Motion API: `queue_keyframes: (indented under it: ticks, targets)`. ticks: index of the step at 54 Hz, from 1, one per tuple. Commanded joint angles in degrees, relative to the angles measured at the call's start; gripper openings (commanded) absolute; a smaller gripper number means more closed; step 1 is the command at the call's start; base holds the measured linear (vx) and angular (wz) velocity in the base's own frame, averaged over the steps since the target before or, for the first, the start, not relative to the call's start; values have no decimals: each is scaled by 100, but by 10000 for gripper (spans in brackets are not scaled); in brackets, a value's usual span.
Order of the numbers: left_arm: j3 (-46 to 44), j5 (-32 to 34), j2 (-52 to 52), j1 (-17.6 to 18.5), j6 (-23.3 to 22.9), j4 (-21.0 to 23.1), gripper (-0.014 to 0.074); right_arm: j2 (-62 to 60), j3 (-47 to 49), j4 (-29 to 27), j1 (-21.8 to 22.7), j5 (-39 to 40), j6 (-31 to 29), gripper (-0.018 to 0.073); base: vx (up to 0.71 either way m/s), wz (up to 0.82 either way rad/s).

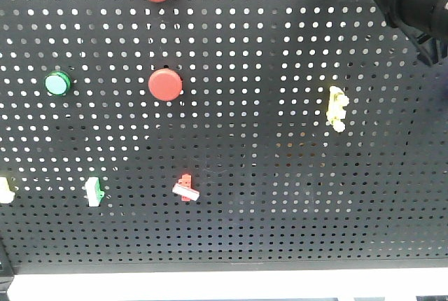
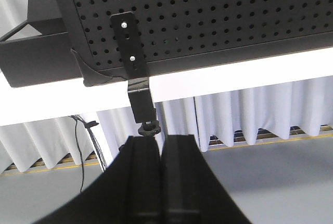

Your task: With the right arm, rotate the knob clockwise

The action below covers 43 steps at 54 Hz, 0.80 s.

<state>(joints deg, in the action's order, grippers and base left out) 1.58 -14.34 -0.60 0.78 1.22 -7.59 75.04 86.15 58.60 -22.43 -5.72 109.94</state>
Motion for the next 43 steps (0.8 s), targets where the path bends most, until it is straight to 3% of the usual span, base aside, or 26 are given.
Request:
queue_keyframes:
  ticks: [1, 22, 33, 43]
  targets:
    - [154, 438, -93, 17, -8, 47, -6, -155, 215, 304, -27, 1037, 43, 88, 0, 0]
    - [154, 438, -93, 17, -8, 47, -6, -155, 215, 891, -27, 1167, 43, 512, 0, 0]
    - [154, 438, -93, 17, -8, 47, -6, -254, 134, 1378, -27, 1228, 22, 531, 0, 0]
    - [154, 438, -93, 17, -8, 47, -6, -900, -785, 1835, -27, 1169, 22, 510, 0, 0]
